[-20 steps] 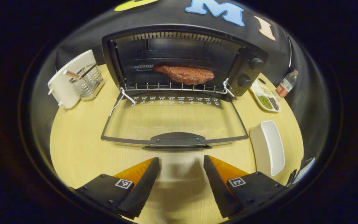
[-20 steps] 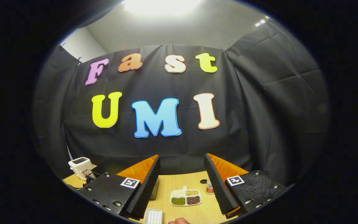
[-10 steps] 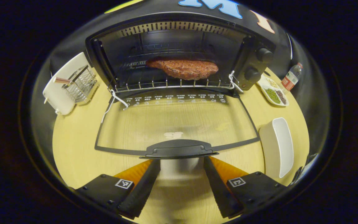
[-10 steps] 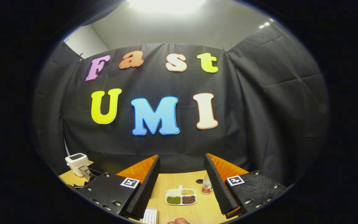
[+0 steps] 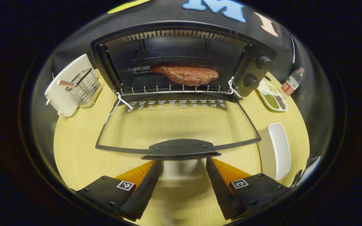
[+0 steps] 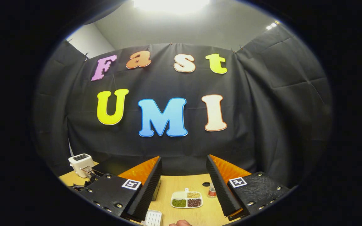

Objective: Open the electric oven with the left hand, put the food in, and close the electric oven.

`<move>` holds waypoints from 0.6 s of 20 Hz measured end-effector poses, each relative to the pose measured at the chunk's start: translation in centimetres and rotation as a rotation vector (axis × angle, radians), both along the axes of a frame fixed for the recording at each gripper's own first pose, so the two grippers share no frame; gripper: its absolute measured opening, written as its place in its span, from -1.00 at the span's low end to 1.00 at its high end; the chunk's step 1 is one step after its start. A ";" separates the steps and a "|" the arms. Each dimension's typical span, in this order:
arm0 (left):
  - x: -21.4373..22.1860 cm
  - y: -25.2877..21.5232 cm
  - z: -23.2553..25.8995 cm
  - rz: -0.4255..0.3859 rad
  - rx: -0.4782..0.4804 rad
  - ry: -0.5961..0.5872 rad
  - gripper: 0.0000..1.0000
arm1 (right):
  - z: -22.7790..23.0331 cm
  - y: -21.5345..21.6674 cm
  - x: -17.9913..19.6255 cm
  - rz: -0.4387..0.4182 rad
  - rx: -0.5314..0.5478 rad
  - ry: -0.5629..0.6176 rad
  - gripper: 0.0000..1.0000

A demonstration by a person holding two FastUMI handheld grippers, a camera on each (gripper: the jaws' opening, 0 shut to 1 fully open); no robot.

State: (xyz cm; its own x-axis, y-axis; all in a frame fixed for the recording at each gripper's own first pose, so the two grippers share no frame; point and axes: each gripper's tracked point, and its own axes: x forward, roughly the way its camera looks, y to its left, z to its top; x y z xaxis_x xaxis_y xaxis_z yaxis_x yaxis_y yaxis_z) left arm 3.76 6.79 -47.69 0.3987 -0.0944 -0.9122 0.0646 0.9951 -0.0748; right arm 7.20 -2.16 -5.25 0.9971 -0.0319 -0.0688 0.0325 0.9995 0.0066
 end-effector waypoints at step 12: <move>0.4 0.2 4.3 0.006 -0.019 -0.106 0.91 | 1.1 1.7 0.2 0.029 0.015 -0.031 0.73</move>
State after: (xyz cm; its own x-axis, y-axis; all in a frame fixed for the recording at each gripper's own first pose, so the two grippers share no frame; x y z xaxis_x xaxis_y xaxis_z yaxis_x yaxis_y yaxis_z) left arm 4.20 6.97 -43.38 0.4940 -0.1084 -0.8627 0.0668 0.9940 -0.0866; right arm 7.38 -0.49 -4.16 0.9993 -0.0026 -0.0385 0.0034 0.9998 0.0221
